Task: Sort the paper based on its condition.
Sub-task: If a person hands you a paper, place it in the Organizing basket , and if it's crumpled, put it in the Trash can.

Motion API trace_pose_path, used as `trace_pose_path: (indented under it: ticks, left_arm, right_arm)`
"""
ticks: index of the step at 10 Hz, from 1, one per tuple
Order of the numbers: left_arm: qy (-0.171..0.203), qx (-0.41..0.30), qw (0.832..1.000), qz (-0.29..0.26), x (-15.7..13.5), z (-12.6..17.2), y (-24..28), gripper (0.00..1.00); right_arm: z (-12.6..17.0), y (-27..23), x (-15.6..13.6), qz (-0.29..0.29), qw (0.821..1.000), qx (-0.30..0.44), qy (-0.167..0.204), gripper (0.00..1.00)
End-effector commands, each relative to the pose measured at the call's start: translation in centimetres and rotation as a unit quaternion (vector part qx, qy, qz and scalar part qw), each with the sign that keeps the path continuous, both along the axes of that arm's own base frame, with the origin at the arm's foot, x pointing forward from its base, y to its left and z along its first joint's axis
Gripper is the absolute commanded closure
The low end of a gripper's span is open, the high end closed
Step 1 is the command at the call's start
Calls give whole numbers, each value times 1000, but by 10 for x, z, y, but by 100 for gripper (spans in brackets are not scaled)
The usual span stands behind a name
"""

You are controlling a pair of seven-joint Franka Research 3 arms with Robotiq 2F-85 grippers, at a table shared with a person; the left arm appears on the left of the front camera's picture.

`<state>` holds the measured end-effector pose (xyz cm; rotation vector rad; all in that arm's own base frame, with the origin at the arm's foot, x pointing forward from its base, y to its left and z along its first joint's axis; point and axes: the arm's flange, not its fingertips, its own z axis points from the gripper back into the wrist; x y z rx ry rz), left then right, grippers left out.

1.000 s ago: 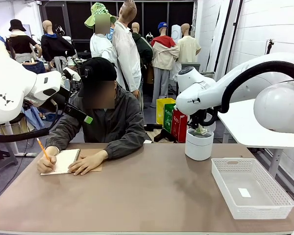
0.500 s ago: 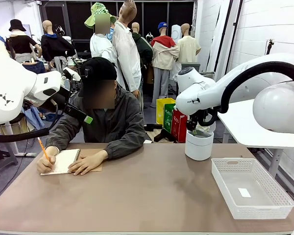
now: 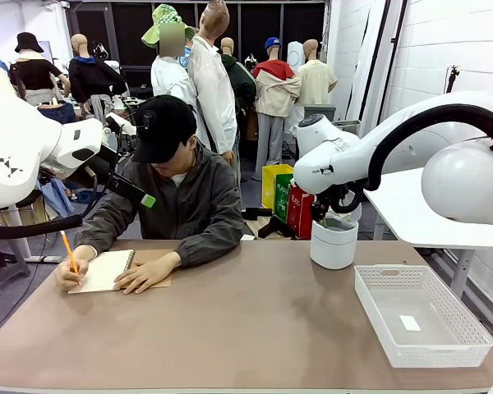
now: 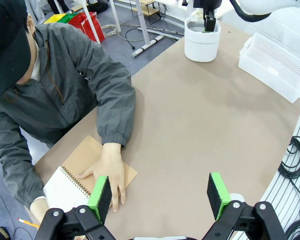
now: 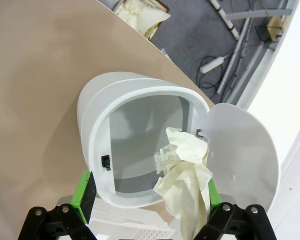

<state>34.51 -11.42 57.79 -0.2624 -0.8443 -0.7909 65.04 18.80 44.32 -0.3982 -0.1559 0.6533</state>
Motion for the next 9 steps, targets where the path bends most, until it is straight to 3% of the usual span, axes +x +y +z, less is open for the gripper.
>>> trace_pose_path:
  ticks: [1, 4, 9]
  left_arm:
    - [4, -1, 1000, -1, 0, 1, 1, 0]
    - [4, -1, 1000, -1, 0, 1, 1, 0]
    - [4, -1, 1000, -1, 0, 1, 1, 0]
  right_arm:
    - [2, 1, 4, 8, 1000, 22, 10, 0]
    - [-10, 8, 4, 21, 998, 43, 45, 0]
    - [-28, 7, 8, 35, 998, 35, 45, 0]
